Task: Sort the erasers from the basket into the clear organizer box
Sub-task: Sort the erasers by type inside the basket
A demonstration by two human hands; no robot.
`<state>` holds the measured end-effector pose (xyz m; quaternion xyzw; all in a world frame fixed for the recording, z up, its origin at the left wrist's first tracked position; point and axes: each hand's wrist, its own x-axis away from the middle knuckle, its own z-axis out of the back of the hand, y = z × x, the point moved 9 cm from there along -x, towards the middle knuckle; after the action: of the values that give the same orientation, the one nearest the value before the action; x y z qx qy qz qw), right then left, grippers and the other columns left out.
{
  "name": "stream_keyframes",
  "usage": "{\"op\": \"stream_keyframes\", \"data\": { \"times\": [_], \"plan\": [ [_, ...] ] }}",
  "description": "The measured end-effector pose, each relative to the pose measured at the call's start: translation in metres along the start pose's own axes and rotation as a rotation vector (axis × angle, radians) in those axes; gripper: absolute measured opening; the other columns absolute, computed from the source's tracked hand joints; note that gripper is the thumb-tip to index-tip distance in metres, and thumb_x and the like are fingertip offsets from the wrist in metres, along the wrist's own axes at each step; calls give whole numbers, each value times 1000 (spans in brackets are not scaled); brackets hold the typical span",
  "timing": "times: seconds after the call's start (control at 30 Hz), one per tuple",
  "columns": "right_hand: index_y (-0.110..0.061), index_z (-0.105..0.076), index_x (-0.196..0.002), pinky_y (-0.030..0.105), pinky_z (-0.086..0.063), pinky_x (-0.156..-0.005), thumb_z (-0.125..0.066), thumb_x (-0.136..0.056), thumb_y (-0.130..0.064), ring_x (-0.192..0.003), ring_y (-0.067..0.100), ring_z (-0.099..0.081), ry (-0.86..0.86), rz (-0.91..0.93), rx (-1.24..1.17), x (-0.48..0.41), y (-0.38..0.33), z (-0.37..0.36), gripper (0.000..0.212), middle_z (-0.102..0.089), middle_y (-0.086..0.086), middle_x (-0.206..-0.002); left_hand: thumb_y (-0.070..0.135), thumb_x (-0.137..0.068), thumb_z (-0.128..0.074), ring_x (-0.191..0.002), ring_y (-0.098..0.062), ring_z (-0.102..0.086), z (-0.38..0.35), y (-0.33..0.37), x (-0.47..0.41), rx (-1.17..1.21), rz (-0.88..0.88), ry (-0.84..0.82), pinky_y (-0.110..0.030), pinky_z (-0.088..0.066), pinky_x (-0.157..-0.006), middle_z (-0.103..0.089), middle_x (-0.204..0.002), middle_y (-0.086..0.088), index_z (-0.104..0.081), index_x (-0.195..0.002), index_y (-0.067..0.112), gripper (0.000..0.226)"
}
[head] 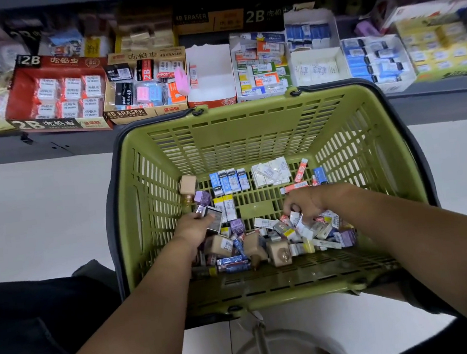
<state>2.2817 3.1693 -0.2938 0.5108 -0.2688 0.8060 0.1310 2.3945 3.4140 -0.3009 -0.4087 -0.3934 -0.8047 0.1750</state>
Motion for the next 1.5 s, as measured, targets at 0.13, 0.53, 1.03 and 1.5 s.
{"op": "stream_keyframes", "data": {
  "times": [0.13, 0.53, 1.03, 1.5],
  "plan": [
    [-7, -60, -119, 24, -42, -76, -66, -83, 0, -111, 25, -52, 51, 13, -65, 4, 4, 5, 37, -48, -3, -114, 27, -88, -69, -104, -28, -55, 0, -1, 0, -13, 10, -1, -41, -47, -98, -56, -129, -14, -51, -133, 7, 52],
    [-5, -69, -107, 34, -48, -87, -78, -75, -7, -92, 16, -56, 77, 47, -147, 13, 25, 17, 33, -56, -6, -88, 23, -88, -68, -86, -22, -58, -4, -5, -1, 70, 54, -42, -32, -49, -75, -59, -120, -14, -47, -134, 7, 53],
    [-6, -60, -100, 30, -59, -69, -64, -86, -6, -82, 22, -70, 5, 130, -1382, -5, -45, 3, 14, -65, 11, -100, 21, -91, -65, -99, -28, -62, -2, -3, 3, 258, 95, -6, -32, -50, -76, -61, -118, -14, -50, -119, 9, 34],
    [2, -46, -124, 35, -54, -81, -61, -91, -10, -103, 31, -65, 154, -162, -1154, -31, -52, -22, 38, -56, 21, -125, 25, -95, -59, -96, -28, -66, -12, 2, 6, 333, 103, -73, -29, -54, -72, -63, -111, -10, -49, -110, 13, 22]
  ]
}}
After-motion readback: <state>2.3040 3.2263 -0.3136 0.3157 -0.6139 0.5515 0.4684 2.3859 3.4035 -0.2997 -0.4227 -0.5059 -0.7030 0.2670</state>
